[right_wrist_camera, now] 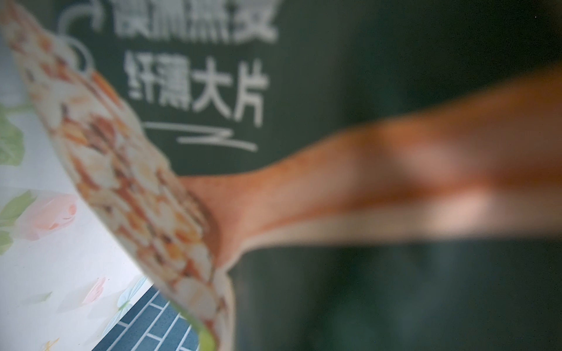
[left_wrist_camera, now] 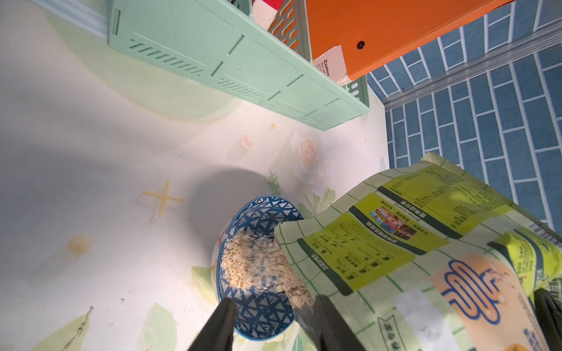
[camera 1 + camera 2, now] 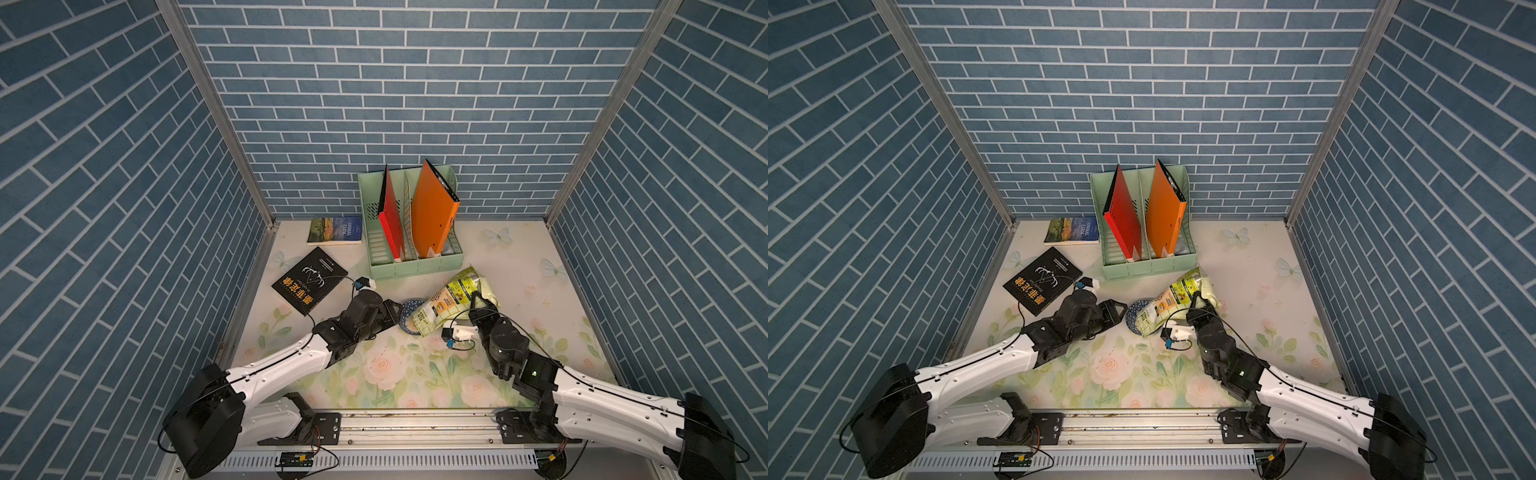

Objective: Pour the oats into the breakfast bowl
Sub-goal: Pour the oats into the bowl.

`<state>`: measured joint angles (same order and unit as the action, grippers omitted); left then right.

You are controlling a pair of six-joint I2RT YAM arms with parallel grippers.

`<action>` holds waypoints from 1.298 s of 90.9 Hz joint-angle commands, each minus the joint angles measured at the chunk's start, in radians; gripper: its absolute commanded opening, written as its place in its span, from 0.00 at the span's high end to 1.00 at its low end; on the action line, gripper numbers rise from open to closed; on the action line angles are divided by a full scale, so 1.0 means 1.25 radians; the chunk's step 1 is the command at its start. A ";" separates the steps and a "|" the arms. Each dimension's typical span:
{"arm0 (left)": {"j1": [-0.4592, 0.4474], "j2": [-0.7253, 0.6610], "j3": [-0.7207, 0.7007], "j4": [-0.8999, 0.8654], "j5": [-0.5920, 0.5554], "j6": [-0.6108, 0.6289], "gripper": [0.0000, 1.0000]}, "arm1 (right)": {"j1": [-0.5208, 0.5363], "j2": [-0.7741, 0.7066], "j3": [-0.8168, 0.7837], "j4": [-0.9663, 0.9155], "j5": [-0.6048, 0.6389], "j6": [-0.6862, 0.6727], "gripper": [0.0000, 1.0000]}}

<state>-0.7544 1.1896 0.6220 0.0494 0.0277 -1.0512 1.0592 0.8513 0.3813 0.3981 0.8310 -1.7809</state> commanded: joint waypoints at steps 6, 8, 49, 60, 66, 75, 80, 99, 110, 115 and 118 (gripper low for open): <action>0.005 0.005 -0.013 0.014 0.000 -0.003 0.52 | 0.007 -0.014 0.016 0.175 0.033 -0.019 1.00; 0.004 0.006 -0.014 0.014 0.000 -0.003 0.52 | 0.007 -0.013 0.016 0.178 0.033 -0.019 1.00; 0.005 0.010 -0.010 0.016 -0.001 -0.006 0.52 | 0.015 0.007 0.015 0.206 0.021 -0.058 1.00; 0.004 0.014 -0.008 0.015 0.001 -0.006 0.52 | 0.016 0.008 0.009 0.199 0.020 -0.058 1.00; 0.005 0.016 -0.006 0.016 0.001 -0.007 0.52 | 0.016 0.007 0.009 0.220 0.021 -0.064 1.00; 0.004 0.018 -0.007 0.019 0.002 -0.008 0.52 | 0.020 0.027 0.008 0.195 0.024 -0.069 1.00; 0.005 0.021 -0.005 0.022 0.004 -0.008 0.52 | 0.023 0.032 0.004 0.226 0.022 -0.082 1.00; 0.004 0.023 -0.006 0.024 0.008 -0.009 0.53 | 0.023 0.054 0.014 0.280 0.019 -0.110 1.00; 0.005 0.023 -0.008 0.027 0.009 -0.011 0.53 | 0.024 0.068 0.024 0.273 0.019 -0.119 1.00; 0.004 0.024 -0.008 0.028 0.011 -0.010 0.53 | 0.023 0.069 0.025 0.294 0.014 -0.126 1.00; 0.005 0.023 -0.007 0.026 0.010 -0.010 0.53 | 0.022 0.073 0.025 0.311 0.015 -0.131 1.00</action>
<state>-0.7544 1.2121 0.6163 0.0738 0.0349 -1.0637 1.0801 0.9531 0.3691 0.5705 0.8291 -1.9129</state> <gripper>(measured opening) 0.474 0.190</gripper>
